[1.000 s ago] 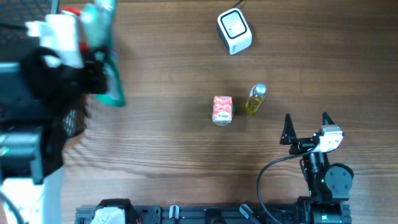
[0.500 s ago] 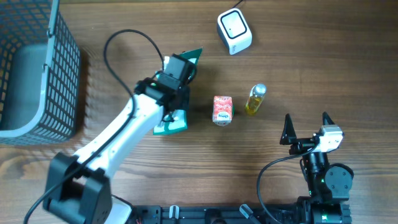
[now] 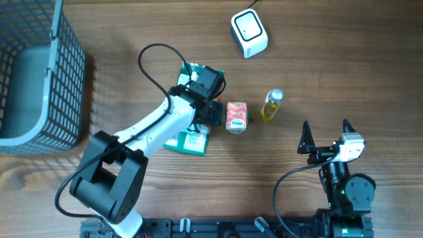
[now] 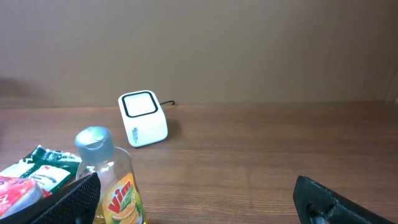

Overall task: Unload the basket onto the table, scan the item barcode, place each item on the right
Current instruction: 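Lay the green package and red stick on the table left of the snack, then retract the left gripper back over the basket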

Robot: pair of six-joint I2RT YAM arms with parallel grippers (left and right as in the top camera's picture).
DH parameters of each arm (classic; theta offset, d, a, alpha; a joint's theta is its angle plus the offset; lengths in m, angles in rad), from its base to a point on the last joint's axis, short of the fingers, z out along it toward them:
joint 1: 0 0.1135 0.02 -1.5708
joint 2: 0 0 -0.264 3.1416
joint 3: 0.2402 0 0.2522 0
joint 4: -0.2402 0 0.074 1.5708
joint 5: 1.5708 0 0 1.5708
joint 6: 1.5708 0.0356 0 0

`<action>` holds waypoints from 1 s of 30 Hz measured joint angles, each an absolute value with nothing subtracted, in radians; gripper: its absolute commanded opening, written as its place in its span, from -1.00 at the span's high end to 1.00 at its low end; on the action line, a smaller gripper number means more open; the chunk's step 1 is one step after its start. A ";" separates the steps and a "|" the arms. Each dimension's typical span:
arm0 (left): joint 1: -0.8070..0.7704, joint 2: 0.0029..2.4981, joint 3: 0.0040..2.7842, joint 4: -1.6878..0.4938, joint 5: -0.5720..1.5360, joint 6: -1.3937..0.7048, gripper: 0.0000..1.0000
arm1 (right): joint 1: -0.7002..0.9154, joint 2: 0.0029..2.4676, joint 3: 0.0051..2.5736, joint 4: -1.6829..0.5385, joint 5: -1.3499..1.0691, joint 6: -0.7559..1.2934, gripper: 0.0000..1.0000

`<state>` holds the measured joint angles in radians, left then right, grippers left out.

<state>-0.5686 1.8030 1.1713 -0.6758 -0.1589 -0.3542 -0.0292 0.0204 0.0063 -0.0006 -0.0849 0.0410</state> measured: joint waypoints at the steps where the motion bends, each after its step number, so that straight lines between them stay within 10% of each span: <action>1: -0.569 1.803 1.171 -0.676 -0.156 -0.354 -1.00 | -0.029 0.020 0.006 -0.001 -0.085 0.041 -1.00; 13: -0.280 1.469 1.368 -0.896 -0.133 -0.294 -1.00 | -0.029 0.020 0.006 -0.001 -0.085 0.041 -0.99; 14: -0.240 1.415 1.382 -0.899 -0.135 -0.290 -0.44 | -0.029 0.020 0.006 -0.001 -0.085 0.041 -0.99; 15: -0.193 1.354 1.389 -0.900 -0.135 -0.289 0.54 | -0.029 0.020 0.006 -0.001 -0.085 0.041 -1.00; 16: -0.133 1.282 1.393 -0.906 -0.137 -0.290 0.89 | -0.029 0.020 0.006 -0.001 -0.085 0.041 -0.99; 30: 0.172 1.180 1.396 -1.095 -0.012 -0.184 0.92 | -0.029 0.020 0.006 -0.001 -0.085 0.041 -0.99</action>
<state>0.1722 1.1797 1.3964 -1.0950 -0.0120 -0.1841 -0.0292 0.0204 0.0063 -0.0006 -0.0849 0.0410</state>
